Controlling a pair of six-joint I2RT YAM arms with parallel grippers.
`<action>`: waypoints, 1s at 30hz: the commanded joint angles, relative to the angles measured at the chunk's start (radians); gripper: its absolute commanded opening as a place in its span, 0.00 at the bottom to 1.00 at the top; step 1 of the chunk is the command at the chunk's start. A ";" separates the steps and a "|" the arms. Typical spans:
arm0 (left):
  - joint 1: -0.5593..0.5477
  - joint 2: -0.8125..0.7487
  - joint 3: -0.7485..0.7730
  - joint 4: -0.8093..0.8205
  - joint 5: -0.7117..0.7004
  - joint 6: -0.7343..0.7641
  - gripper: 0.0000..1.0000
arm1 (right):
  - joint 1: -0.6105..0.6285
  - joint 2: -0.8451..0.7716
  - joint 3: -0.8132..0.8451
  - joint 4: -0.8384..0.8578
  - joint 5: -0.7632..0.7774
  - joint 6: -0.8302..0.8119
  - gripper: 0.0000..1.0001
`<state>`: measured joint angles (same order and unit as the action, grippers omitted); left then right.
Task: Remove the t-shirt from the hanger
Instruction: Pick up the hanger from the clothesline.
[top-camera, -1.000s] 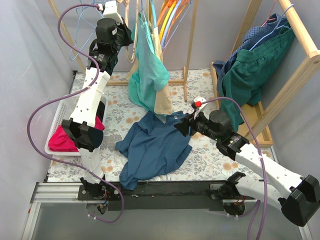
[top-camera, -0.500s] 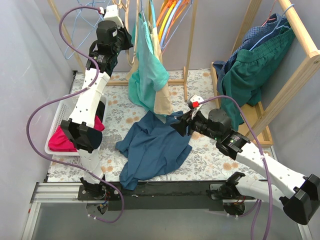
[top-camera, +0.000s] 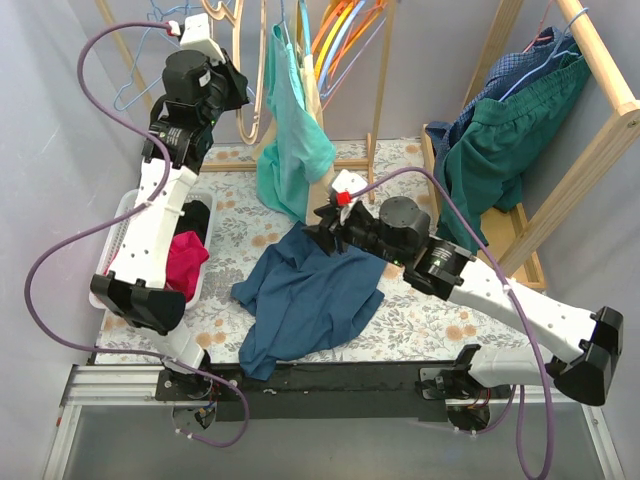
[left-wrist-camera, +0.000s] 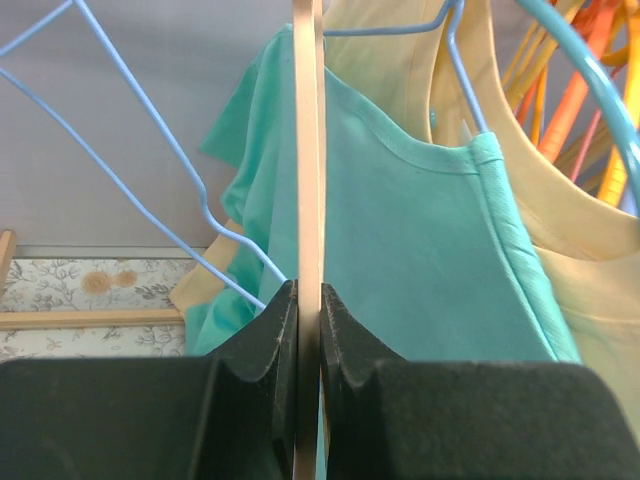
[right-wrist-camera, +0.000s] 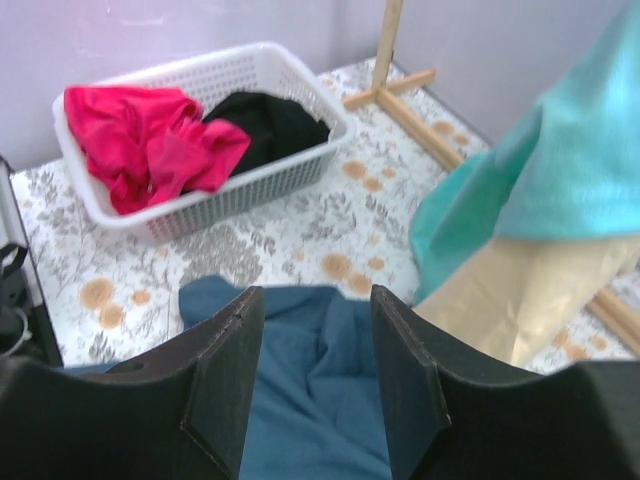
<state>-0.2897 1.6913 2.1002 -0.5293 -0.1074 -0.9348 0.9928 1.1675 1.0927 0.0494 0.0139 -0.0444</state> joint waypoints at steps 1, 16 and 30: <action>0.004 -0.093 -0.008 -0.033 -0.028 -0.018 0.00 | 0.033 0.066 0.160 0.055 0.080 -0.083 0.54; 0.003 -0.197 -0.074 -0.123 -0.028 -0.170 0.00 | 0.257 0.435 0.389 0.515 0.523 -0.547 0.54; 0.001 -0.271 -0.210 -0.097 0.011 -0.197 0.00 | 0.285 0.721 0.604 0.866 0.733 -0.850 0.54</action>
<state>-0.2893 1.4673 1.9175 -0.6426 -0.1154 -1.1278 1.2751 1.8748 1.6028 0.7311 0.6632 -0.7979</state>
